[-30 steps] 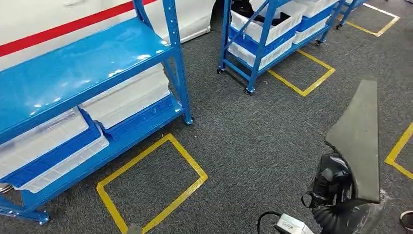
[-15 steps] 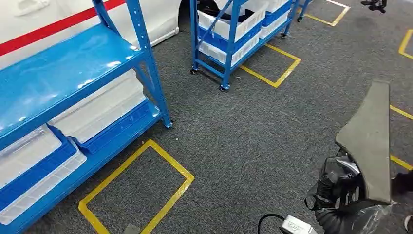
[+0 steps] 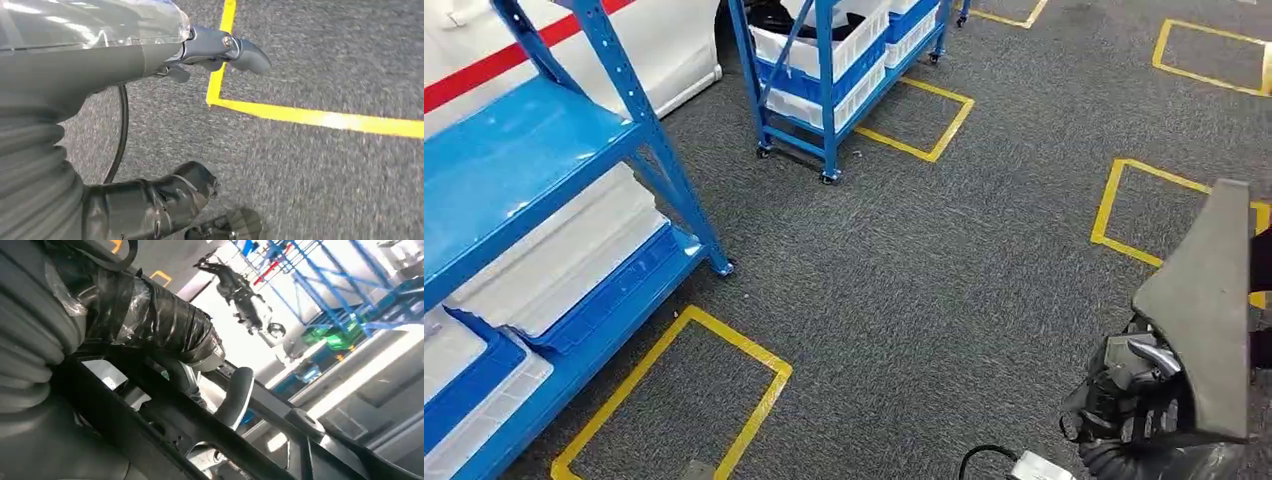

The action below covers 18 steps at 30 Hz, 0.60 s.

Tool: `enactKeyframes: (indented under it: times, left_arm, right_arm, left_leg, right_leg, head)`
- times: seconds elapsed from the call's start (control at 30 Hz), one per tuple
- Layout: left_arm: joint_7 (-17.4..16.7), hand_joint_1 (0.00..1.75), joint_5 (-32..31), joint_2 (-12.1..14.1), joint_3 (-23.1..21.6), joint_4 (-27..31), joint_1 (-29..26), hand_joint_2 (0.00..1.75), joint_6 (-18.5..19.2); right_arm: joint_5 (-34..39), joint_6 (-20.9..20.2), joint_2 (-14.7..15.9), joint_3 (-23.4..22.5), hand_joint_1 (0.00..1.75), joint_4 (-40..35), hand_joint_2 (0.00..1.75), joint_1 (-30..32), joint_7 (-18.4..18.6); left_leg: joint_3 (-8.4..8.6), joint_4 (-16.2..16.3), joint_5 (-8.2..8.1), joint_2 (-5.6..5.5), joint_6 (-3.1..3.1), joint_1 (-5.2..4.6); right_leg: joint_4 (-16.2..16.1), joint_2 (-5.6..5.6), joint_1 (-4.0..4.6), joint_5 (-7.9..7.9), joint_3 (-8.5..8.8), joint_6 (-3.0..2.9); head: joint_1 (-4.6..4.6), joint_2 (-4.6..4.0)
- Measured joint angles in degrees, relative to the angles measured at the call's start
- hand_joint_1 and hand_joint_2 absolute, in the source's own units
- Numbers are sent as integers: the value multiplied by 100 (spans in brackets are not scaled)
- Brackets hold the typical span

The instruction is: Take the parts from the cabinet and place them on the table.

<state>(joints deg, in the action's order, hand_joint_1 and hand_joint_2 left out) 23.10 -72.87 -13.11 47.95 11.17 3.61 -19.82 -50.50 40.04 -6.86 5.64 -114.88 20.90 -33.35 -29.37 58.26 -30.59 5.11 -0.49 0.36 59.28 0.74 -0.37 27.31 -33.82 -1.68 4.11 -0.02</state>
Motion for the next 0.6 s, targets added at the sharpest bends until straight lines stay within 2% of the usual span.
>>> enactKeyframes:
  times: [0.03,0.07,0.1,0.13,0.17,0.2,0.27,0.3,0.33,0.37,0.43,0.47,0.5,0.53,0.57,0.6]
  left_arm:
    - [-4,0,-5,0,4,0,-3,175,-9]
    - [-11,0,-11,0,11,0,-19,175,-9]
    - [-13,0,-15,0,15,0,-31,175,-9]
    - [-13,0,-18,0,22,0,-42,175,-11]
    - [-28,0,-22,0,33,0,-54,175,-15]
    - [-31,0,-24,0,37,0,-57,175,-18]
    - [-31,0,-33,0,50,0,-52,175,-20]
    - [-31,0,-40,2,59,0,-50,175,-22]
    - [-33,0,-39,9,66,0,-59,175,-24]
    - [-28,0,-42,9,68,0,-65,175,-33]
    - [-28,0,-53,6,70,0,-30,175,-33]
    - [-28,0,-53,6,70,0,-36,175,-33]
    - [-28,0,-55,-9,74,0,-37,175,-33]
    - [-22,0,-57,-9,74,0,-35,175,-35]
    - [-4,0,-55,-11,76,0,-40,175,-39]
    - [2,0,-55,-11,76,0,-51,175,-39]
  right_arm:
    - [62,2,-69,-35,175,-24,175,14,-91]
    - [108,2,-154,-77,175,-29,175,14,-176]
    - [159,2,-212,-111,175,-29,175,29,-247]
    - [213,2,-254,-147,175,-29,175,59,-307]
    - [295,2,-328,-205,175,-29,175,100,-391]
    - [335,2,-372,-239,175,-29,175,137,-427]
    - [412,2,-468,-304,175,-29,175,175,-479]
    - [449,2,-525,-345,175,-31,175,196,-503]
    - [475,2,-558,-368,175,-31,175,216,-517]
    - [490,2,-584,-378,175,-31,175,221,-527]
    - [506,2,-626,-409,175,-31,175,269,-538]
    - [506,4,-641,-424,175,-37,175,300,-545]
    - [506,4,-648,-446,175,-59,175,320,-547]
    - [508,4,-652,-466,175,-75,175,331,-549]
    - [512,4,-656,-472,175,-77,175,326,-552]
    - [525,4,-656,-472,175,-77,175,326,-556]
  left_leg:
    - [-100,234,-193,-225,-6,7]
    - [-291,671,-442,-368,-16,11]
    - [-529,1198,-683,-438,-22,11]
    - [-726,1616,-819,-460,-20,11]
    - [-829,1817,-815,-461,-9,10]
    - [-798,1728,-682,-464,9,10]
    - [-467,971,-197,-514,65,8]
    - [-146,257,157,-739,118,2]
    - [-59,64,105,-1069,152,0]
    - [-56,-44,132,-1050,153,0]
    - [-32,-54,114,-954,152,-28]
    - [-15,-95,142,-884,174,-30]
    - [15,-198,203,-782,224,49]
    - [35,-234,220,-711,253,22]
    - [34,-234,225,-615,269,8]
    - [29,-226,221,-524,274,-5]
  right_leg:
    - [-1,-39,-5,-7,-8,-45]
    - [-1,-94,-3,-13,-17,-69]
    - [-1,-163,7,-14,-24,-85]
    - [2,-232,21,-16,-27,-88]
    - [7,-307,34,-16,-23,-88]
    - [10,-377,41,-16,-17,-88]
    - [22,-529,50,-17,-3,-88]
    - [27,-626,45,-16,8,-88]
    - [33,-671,41,-26,-14,-69]
    - [52,-750,25,-42,-50,-34]
    - [23,-877,-23,-90,-102,43]
    - [-1,-955,-19,-117,-103,86]
    - [46,-830,0,-73,-114,94]
    - [197,-437,43,61,-176,115]
    - [547,-241,37,291,-348,140]
    - [1013,-164,18,523,-565,166]
  head:
    - [-7,2]
    - [-7,2]
    - [-7,0]
    - [-7,2]
    - [-5,0]
    - [-7,0]
    - [-7,0]
    - [-7,0]
    - [2,0]
    - [-15,2]
    - [-20,0]
    - [-18,2]
    - [-18,2]
    - [-7,0]
    - [4,0]
    - [6,2]
